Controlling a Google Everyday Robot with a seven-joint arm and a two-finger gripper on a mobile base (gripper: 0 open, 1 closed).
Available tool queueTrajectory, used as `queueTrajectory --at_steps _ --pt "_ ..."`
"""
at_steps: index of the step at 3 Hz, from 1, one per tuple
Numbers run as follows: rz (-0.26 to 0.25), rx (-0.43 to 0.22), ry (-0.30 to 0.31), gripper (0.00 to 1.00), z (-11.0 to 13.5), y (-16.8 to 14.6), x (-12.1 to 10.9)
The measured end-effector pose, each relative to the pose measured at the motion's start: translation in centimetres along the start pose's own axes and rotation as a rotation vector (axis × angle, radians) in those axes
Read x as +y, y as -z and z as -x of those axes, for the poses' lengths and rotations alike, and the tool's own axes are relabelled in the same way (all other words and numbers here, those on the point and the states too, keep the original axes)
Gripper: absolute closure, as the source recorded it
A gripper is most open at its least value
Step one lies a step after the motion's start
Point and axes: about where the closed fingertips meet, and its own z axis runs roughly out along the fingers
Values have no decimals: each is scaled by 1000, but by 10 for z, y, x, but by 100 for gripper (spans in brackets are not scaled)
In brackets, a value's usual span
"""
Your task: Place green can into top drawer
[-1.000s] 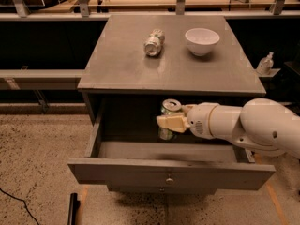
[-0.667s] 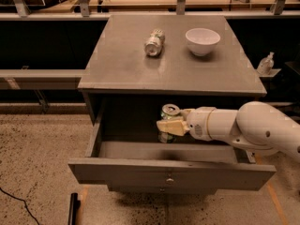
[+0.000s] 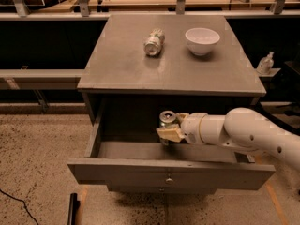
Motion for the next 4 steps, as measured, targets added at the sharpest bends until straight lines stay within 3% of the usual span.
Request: queueTrajectory --at_steps 1,2,3,4 --pt "0 8 34 5 -9 -10 -3" --pt "-25 28 15 0 -15 -10 -7" --pt "-52 27 -61 8 -3 11 -16" --pt "-91 14 -111 24 27 44 -19"
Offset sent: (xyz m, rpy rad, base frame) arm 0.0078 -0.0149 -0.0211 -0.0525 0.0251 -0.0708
